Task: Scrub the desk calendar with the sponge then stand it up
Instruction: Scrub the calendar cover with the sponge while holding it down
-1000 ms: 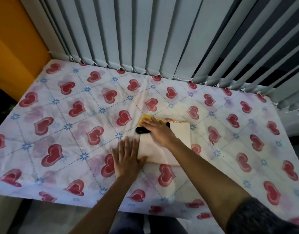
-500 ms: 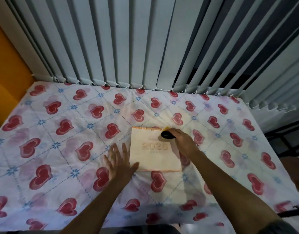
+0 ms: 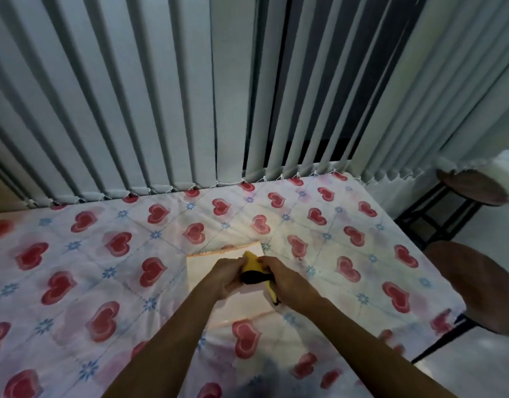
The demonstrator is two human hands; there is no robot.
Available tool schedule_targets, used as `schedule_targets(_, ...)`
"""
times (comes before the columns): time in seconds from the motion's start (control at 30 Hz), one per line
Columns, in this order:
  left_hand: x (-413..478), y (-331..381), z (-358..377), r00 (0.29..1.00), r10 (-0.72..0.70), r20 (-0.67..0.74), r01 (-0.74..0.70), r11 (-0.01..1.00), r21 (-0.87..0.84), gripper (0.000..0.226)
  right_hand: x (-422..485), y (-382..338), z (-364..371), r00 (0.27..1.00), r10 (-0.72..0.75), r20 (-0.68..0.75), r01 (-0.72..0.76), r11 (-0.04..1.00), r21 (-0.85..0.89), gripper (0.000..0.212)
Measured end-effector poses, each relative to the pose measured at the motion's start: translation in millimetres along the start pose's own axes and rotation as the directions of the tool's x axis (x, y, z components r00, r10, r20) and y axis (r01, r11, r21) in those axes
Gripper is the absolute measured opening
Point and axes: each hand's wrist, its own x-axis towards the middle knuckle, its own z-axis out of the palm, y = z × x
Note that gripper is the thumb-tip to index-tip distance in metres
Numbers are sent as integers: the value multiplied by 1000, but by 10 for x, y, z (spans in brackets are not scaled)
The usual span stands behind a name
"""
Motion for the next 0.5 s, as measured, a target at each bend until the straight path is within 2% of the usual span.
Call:
schedule_targets(0.1,5,12,217,998,20,56,-22,999,35,35,-212,188,-109,996,-32,-84,57,948,314,48)
schedule_targets(0.17,12,11,367,991,23,129,-27,999,30,36,-312,283,-163,979,83,-186,36,830,557,36)
schedule_targets(0.23,36,25,544,981,34,193,-43,998,39,36,-352,381,-238,896,365,-252,14,545,838,20)
schedule_targets(0.27,54,36,649,974,42,222,-54,997,49,34,-361,437,-297,836,507,-207,12,361,933,14)
schedule_targets(0.3,71,48,775,966,46,253,-64,996,64,33,-369,500,-362,796,597,-100,-8,176,984,12)
schedule_targets(0.33,79,57,902,960,46,276,-73,994,86,31,-386,547,-423,776,631,22,-56,33,998,23)
schedule_targets(0.37,87,67,1073,956,42,291,-79,990,116,28,-431,624,-498,766,632,116,-104,-56,993,35)
schedule_targets(0.43,112,74,1459,949,43,312,-99,981,165,25,-563,827,-650,769,619,160,-92,-140,986,48)
schedule_targets(0.5,161,65,1846,943,62,327,-135,970,205,26,-725,1022,-838,763,634,123,-18,-170,985,43)
